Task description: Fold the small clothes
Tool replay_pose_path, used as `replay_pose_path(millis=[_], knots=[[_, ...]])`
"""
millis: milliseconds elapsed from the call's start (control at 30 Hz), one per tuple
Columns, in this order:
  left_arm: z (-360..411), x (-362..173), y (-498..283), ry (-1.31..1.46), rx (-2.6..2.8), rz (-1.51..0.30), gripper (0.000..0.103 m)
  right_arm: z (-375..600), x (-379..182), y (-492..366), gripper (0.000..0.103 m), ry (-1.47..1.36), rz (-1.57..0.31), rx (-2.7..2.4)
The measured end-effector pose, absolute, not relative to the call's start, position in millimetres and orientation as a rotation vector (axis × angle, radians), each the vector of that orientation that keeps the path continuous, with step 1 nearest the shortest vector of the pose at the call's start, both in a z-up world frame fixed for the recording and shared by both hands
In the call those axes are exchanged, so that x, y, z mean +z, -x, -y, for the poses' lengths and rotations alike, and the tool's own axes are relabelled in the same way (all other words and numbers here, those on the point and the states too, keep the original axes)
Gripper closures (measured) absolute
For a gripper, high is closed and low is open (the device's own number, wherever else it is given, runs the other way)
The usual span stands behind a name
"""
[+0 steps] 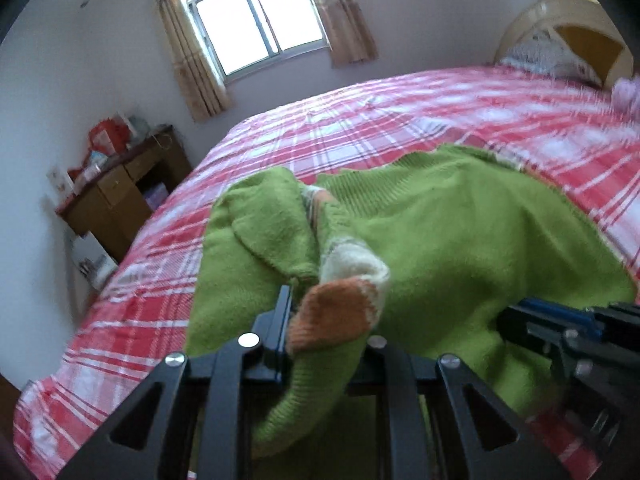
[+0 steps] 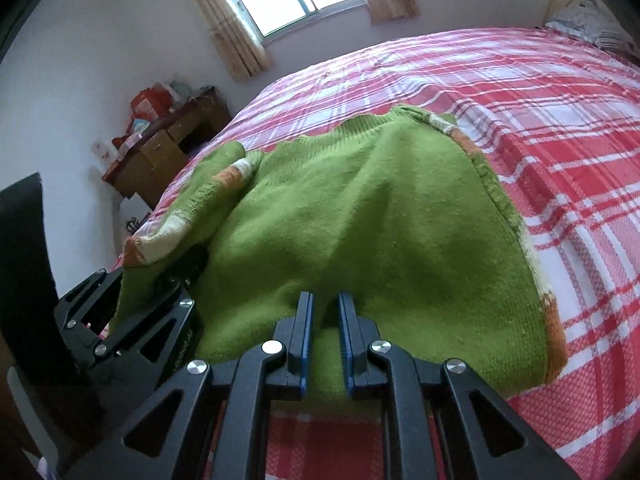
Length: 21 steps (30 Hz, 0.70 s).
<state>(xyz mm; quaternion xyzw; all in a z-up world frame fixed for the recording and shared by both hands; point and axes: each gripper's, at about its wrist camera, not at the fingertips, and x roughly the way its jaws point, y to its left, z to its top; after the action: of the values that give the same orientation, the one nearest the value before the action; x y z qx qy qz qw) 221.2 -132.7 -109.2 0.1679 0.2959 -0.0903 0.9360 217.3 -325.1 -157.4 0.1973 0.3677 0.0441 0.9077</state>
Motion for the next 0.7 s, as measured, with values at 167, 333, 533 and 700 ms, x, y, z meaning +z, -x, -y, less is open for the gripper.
replay_pose_path(millis=[167, 333, 533, 700], knots=[[122.6, -110.3, -223.3, -0.242, -0.219, -0.606, 0.084, 341.1, -118.4, -248.5, 0.088, -0.537, -0.712, 0.257], [121.6, -111.2, -222.8, -0.213, -0.236, -0.604, 0.083, 335.1, -107.5, -319.3, 0.031, -0.595, -0.773, 0.4], [118.6, -110.0, -221.5, -0.185, -0.253, -0.601, 0.083, 287.7, -140.8, -393.2, 0.031, -0.524, -0.967, 0.511], [116.0, -109.3, -223.0, -0.156, -0.269, -0.608, 0.083, 257.8, -146.8, -420.5, 0.07, -0.362, -0.986, 0.529]])
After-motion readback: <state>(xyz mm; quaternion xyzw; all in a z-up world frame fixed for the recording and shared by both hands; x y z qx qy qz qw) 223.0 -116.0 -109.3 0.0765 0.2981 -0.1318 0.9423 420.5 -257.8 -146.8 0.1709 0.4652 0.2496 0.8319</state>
